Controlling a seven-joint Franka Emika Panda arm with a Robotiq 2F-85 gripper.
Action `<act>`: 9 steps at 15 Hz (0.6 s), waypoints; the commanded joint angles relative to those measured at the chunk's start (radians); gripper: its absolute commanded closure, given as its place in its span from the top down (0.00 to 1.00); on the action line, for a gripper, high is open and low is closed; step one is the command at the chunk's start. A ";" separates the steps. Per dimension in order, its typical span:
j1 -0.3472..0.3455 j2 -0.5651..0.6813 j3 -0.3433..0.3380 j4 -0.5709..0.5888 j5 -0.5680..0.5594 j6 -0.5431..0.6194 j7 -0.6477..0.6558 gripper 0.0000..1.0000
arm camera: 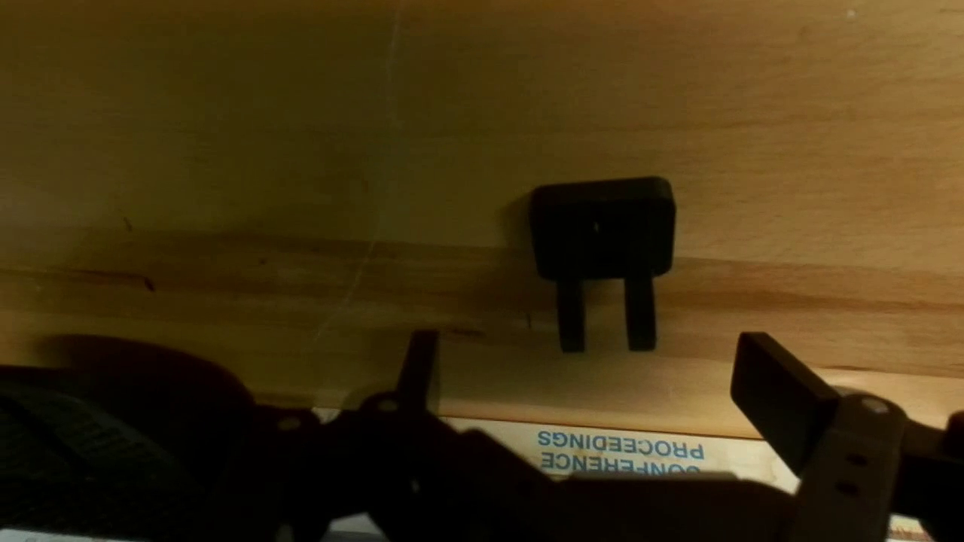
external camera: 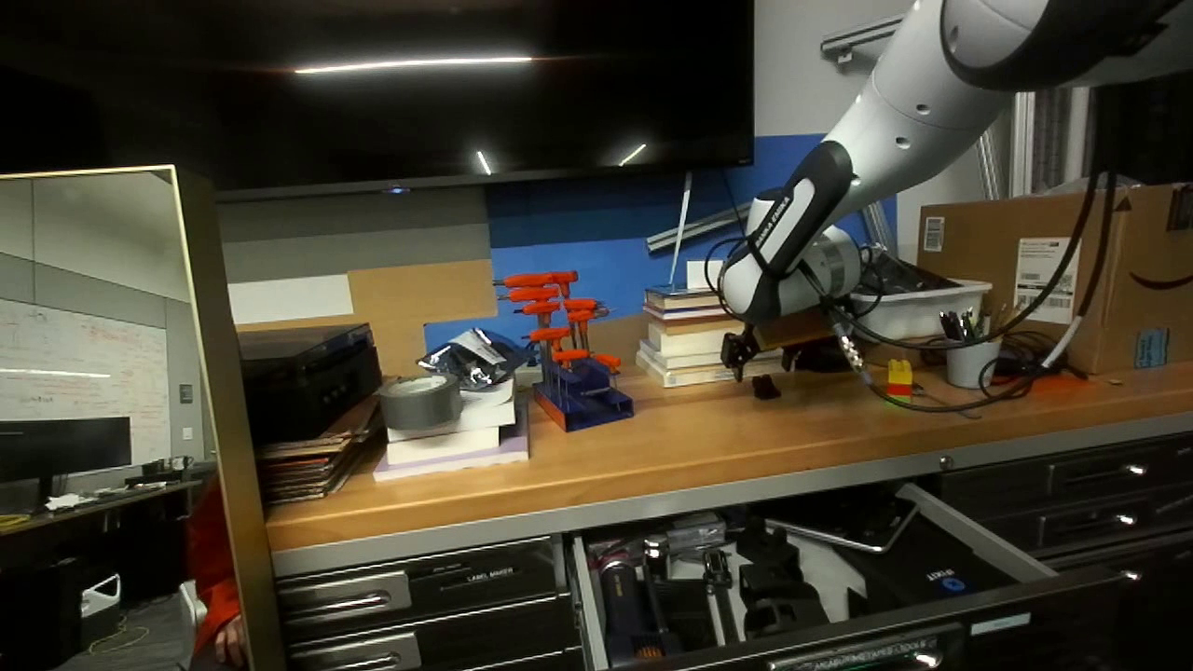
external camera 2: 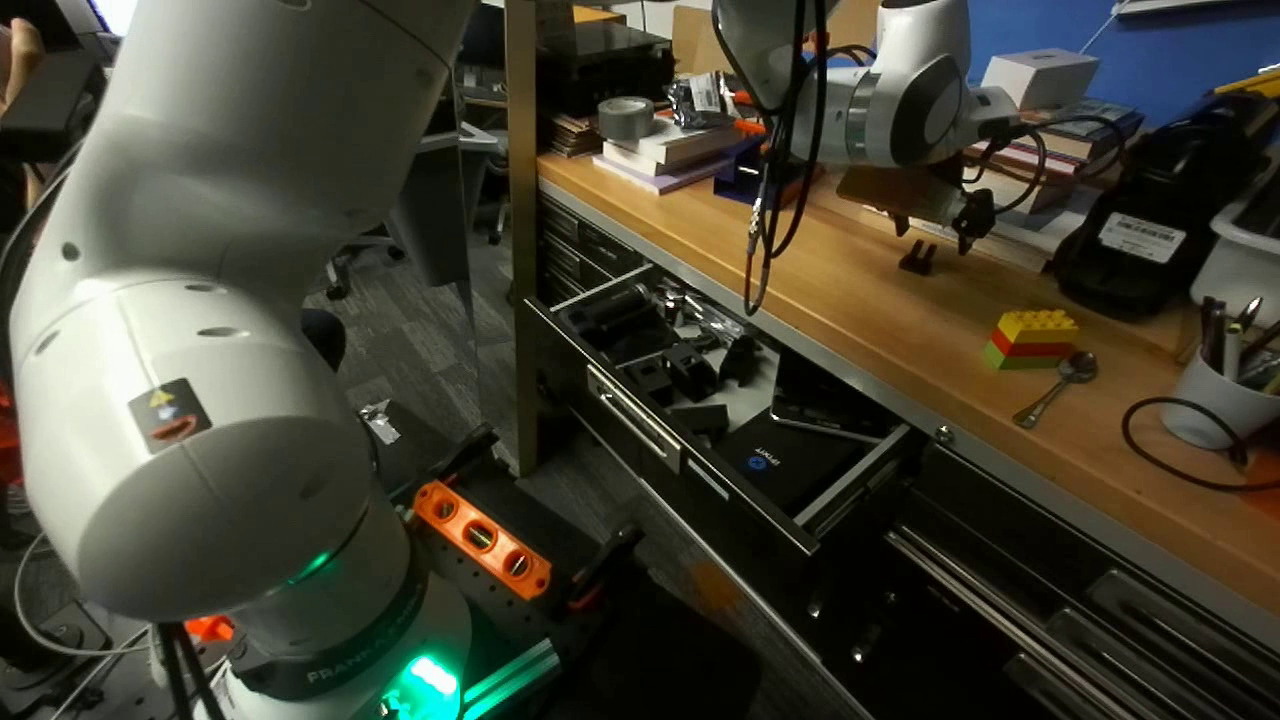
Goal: Put the black objects in the drawer and close it
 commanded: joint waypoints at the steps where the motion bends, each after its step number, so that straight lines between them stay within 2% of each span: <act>1: 0.007 0.018 -0.012 0.054 0.028 -0.032 -0.026 1.00; 9: -0.027 0.021 0.022 0.067 0.087 -0.120 -0.071 1.00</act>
